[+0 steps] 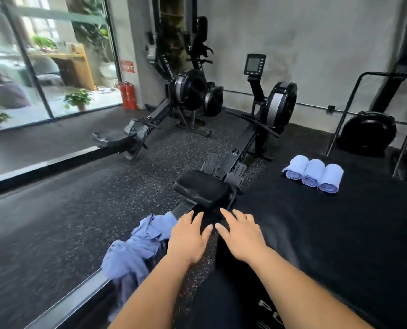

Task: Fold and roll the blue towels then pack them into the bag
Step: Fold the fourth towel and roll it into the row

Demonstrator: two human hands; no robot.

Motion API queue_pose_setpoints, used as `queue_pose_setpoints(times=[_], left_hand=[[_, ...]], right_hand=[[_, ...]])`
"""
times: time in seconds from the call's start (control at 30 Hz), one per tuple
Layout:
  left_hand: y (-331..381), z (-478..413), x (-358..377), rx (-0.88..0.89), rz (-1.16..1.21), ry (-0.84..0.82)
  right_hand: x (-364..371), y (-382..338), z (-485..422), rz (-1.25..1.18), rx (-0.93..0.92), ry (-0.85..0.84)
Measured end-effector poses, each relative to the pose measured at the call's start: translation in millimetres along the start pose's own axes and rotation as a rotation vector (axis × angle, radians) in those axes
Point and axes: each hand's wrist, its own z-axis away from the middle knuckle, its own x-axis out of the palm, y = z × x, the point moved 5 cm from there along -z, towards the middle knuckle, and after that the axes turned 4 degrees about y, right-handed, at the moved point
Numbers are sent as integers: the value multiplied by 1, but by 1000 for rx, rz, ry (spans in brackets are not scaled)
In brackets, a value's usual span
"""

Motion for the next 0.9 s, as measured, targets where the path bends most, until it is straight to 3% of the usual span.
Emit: queue_pose_setpoints(times=[0.23, 0.37, 0.9], left_hand=[[-107, 61, 5, -157, -80, -64], [-161, 83, 12, -255, -108, -112], [-261, 83, 78, -355, -124, -263]], right_hand=[[57, -84, 11, 120, -156, -44], [94, -117, 10, 86, -232, -153], [208, -166, -43, 93, -331, -358]])
